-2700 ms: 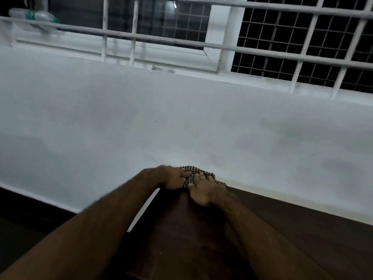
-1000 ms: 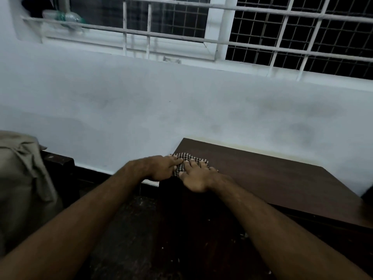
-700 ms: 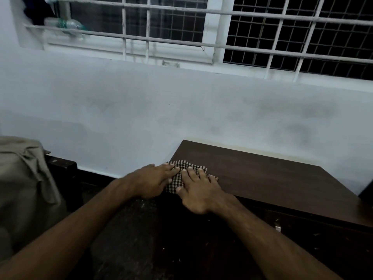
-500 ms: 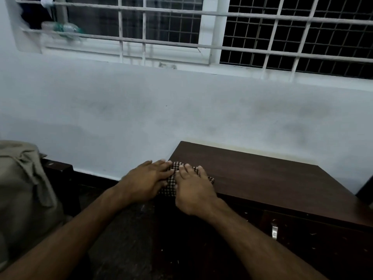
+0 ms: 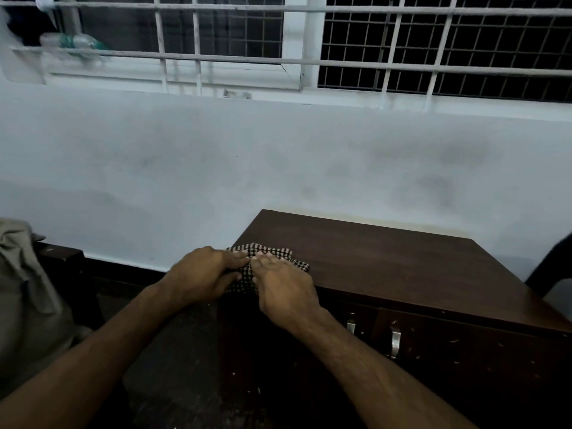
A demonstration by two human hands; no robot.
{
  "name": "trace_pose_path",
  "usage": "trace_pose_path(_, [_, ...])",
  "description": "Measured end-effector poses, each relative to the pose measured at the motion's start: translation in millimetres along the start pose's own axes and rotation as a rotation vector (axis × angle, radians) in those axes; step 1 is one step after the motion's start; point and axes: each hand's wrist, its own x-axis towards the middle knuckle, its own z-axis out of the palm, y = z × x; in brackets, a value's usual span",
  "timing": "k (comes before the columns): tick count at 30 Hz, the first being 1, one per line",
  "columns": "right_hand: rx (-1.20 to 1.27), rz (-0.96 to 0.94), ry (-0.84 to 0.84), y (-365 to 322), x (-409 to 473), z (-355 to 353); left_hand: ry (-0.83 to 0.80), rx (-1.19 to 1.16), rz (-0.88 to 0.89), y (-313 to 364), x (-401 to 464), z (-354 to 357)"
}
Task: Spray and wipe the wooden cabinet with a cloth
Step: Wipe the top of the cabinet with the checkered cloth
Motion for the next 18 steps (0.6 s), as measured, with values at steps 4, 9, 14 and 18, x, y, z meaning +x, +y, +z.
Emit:
trace_pose_path(4, [0.018,0.007,0.016,38.8,-33.6,-17.2,0.014,-0.027,0.027,49.0,10.9,6.1])
trace_pose_path(9, [-0.021,0.1,0.077,103.3,-99.4,-42.0,0.038,-0.035,0.142,137.4,35.7,23.5])
trace_pose_path(14, [-0.042,0.219,0.093,159.6,-154.0,-61.1,0.038,0.001,0.18,207.9,64.2,43.7])
trace_pose_path(18, [-0.055,0.287,0.106,169.9,-166.8,-62.5,0.062,-0.003,0.183,228.9,67.7,48.5])
